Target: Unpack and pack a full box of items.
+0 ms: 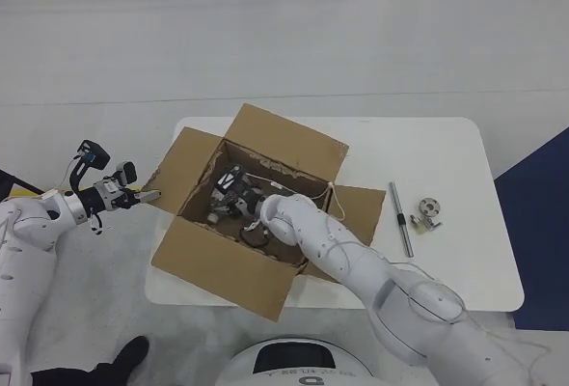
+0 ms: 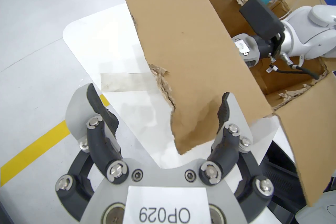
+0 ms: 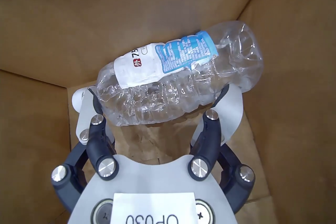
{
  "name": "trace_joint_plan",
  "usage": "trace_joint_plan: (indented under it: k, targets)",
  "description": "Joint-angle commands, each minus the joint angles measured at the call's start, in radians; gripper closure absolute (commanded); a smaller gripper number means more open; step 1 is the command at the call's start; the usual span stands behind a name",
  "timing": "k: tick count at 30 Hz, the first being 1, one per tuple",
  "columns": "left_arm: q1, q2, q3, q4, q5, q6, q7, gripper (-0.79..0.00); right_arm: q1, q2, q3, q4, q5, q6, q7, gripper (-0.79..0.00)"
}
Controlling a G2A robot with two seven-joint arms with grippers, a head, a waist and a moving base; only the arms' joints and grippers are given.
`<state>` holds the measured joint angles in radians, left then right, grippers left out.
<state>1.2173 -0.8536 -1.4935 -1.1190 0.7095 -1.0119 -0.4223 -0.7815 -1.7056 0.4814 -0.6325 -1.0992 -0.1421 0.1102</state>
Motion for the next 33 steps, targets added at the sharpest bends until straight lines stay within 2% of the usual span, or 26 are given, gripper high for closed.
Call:
trace_joint_plan:
  k: [1,6,10,16,20,21,22,25,30,33]
  targets:
    - [0.0,0.0,0.0,0.0,0.0,0.0,0.0,-0.785,-0.029,0.012,-0.003,-0.078,-0.056,0.059,0.006,0.0]
    - [0.0,0.0,0.0,0.0,0.0,0.0,0.0,-0.785,-0.107,0.066,0.029,-0.255,-0.184,0.127,-0.007,0.0]
    - [0.0,0.0,0.0,0.0,0.0,0.0,0.0,-0.785,-0.174,0.114,0.083,-0.404,-0.269,0.163,0.04,0.0]
    - [0.0,0.0,0.0,0.0,0.0,0.0,0.0,-0.785,-0.285,0.156,0.11,-0.601,-0.525,0.386,0.22,0.0]
    - [0.0,0.0,0.0,0.0,0.0,0.0,0.0,-0.785,-0.316,0.164,0.135,-0.67,-0.509,0.317,0.26,0.0]
    - [0.0,0.0,0.0,0.0,0.0,0.0,0.0,-0.785,-0.321,0.165,0.15,-0.68,-0.479,0.298,0.266,-0.015]
    - [0.0,0.0,0.0,0.0,0.0,0.0,0.0,-0.785,-0.323,0.166,0.17,-0.685,-0.44,0.278,0.281,-0.099]
    - [0.0,0.0,0.0,0.0,0.0,0.0,0.0,-0.785,-0.322,0.165,0.209,-0.688,-0.35,0.226,0.326,-0.24]
    - [0.0,0.0,0.0,0.0,0.0,0.0,0.0,-0.785,-0.287,0.151,0.233,-0.657,-0.244,0.179,0.378,-0.36]
    - [0.0,0.0,0.0,0.0,0.0,0.0,0.0,-0.785,-0.263,0.136,0.211,-0.625,-0.213,0.173,0.415,-0.379]
